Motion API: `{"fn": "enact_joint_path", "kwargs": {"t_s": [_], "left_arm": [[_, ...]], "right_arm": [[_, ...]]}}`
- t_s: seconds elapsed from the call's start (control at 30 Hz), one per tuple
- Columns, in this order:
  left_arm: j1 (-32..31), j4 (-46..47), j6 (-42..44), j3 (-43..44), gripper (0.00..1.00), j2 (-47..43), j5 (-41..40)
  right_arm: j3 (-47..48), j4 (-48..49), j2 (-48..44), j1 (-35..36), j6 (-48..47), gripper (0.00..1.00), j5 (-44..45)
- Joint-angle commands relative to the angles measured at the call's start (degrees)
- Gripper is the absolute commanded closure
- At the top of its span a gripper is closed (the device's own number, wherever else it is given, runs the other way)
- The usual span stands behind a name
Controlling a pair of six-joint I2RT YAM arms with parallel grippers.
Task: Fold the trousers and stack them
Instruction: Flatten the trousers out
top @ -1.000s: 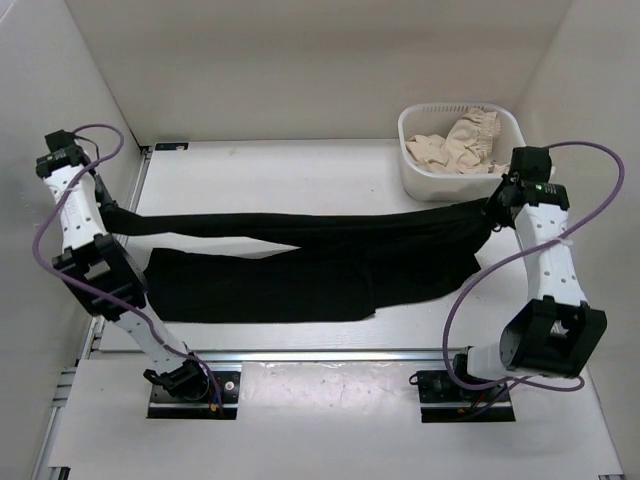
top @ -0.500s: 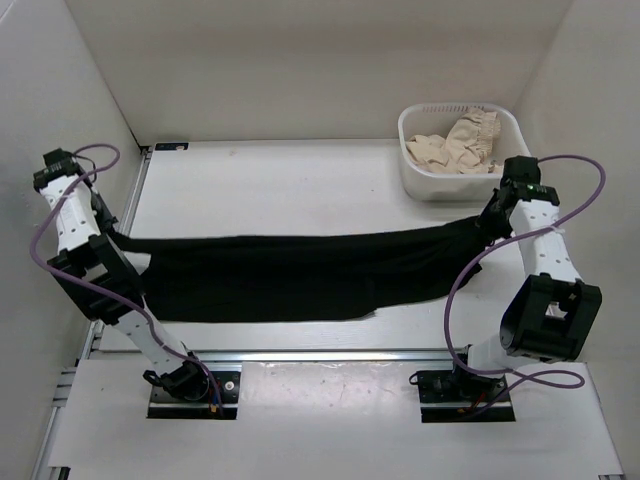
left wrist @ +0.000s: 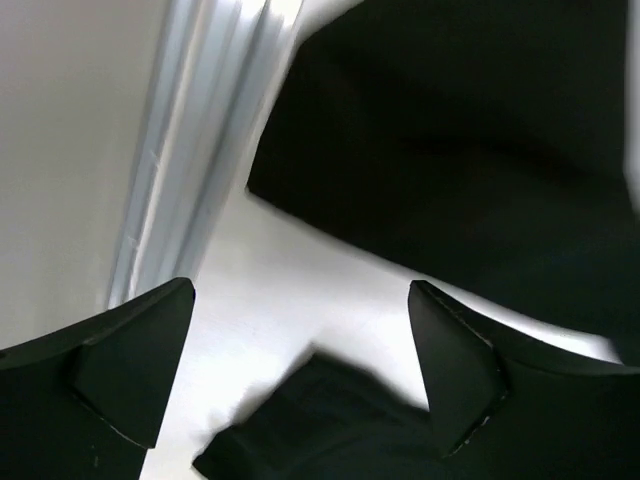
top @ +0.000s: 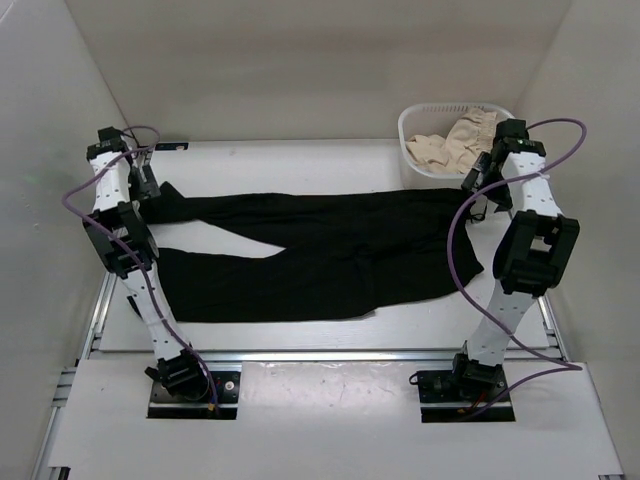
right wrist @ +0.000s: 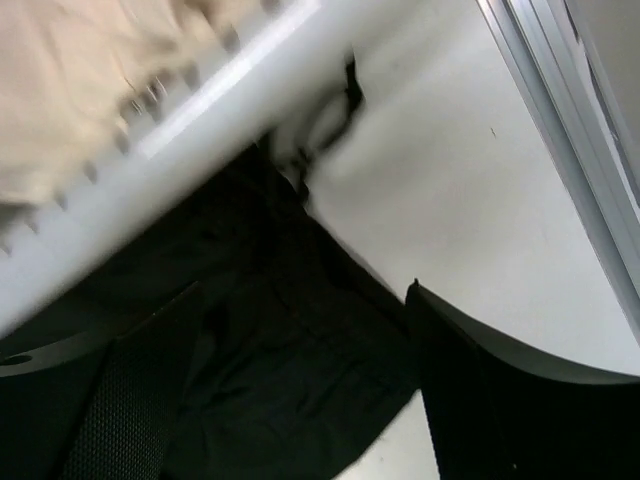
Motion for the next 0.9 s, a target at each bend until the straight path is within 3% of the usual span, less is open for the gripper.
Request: {"fn": "enact_joint_path", "kwargs": {"t_s": [0.0, 0.13, 0.33, 0.43, 0.6, 0.7, 0.73, 0.77, 0.87], "left_arm": [[1.0, -0.3, -0.1, -4.0, 0.00, -6.8, -0.5], [4.3, -0.3, -0.1, -15.9, 0.00, -18.4, 3.1], [10.5, -0.3, -0.1, -37.7, 0.00, -32.4, 2.6], [14.6, 0.2, -0.1, -47.7, 0.00, -35.6, 5.3], [17.4, 1.7, -0.1, -60.9, 0.02, -37.4, 7.9], [17.4, 2.4, -0.1, -64.0, 0.18, -37.4, 9.9], [17.4, 2.4, -0.1, -65.4, 0.36, -37.4, 10.6], [17.4, 2.4, -0.1, -65.9, 0.44, -36.7, 10.6], [17.9, 3.5, -0.1, -66.6, 0.55, -36.1, 10.6]], "right_arm": [[-3.2, -3.5, -7.7, 0.5, -0.8, 0.14, 3.2], [-16.4, -2.2, -17.9, 0.5, -0.2, 0.14, 5.0], [-30.3, 0.1, -22.0, 0.5, 2.4, 0.29, 0.1], [-31.6, 4.5, -19.3, 0.5, 4.1, 0.42, -5.0], [-28.9, 6.0, -12.5, 1.0, 7.4, 0.42, -9.1], [-29.6, 7.3, -9.6, 1.0, 8.2, 0.42, -9.8], [-29.6, 7.8, -8.3, 1.0, 9.0, 0.42, -9.8], [-29.6, 8.4, -7.5, 1.0, 9.0, 0.42, -9.8], [-29.6, 9.1, -4.3, 1.0, 9.5, 0.51, -8.5]]}}
